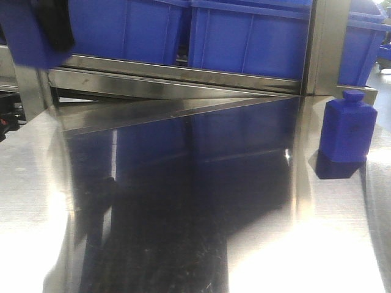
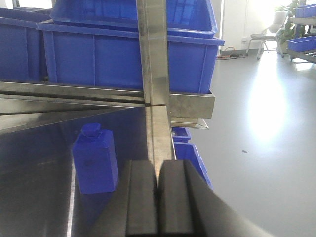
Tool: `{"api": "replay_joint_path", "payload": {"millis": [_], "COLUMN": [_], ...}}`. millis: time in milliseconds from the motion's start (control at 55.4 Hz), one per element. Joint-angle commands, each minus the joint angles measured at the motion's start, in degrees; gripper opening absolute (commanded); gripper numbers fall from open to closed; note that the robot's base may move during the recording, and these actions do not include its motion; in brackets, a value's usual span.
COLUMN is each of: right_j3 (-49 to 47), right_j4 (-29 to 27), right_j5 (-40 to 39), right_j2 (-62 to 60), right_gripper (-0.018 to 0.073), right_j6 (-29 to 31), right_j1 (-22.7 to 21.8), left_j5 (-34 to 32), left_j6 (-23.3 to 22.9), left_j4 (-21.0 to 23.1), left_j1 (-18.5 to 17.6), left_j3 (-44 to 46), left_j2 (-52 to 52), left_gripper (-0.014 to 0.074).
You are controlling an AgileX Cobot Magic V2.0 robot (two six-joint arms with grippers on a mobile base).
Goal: Pick and sort blue part to right shelf
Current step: 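Lift the blue part off the table with the left gripper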
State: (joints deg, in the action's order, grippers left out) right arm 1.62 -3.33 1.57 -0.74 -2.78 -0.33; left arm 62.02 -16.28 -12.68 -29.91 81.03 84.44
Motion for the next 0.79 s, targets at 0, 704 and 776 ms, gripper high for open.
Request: {"api": "replay_joint_path", "payload": {"millis": [0, 704, 776], "right_j3": [-0.4, -16.7, -21.7], "right_j4": [0.1, -5.4, -5.4], "right_j5": [-5.7, 17.3, 23.1], "right_j2": [-0.9, 5.8, 9.8], "right_gripper": [0.0041, 0.0041, 0.0041], "right_j6": [0.2, 6.4, 11.9], "right_j1": [-0.2, -0.2, -0.2], "left_j5": [-6.3, -37.3, -38.6], "left_j6": [-1.4, -2.9, -2.9], "left_j4": [-3.8, -7.3, -7.3], "left_j1": [-1.8, -2.0, -2.0], "left_j3": [-2.9, -47.1, -48.3], "left_j2": [-9.4, -62.3, -63.7], "left_gripper": [0.0347, 0.0333, 0.0333]}}
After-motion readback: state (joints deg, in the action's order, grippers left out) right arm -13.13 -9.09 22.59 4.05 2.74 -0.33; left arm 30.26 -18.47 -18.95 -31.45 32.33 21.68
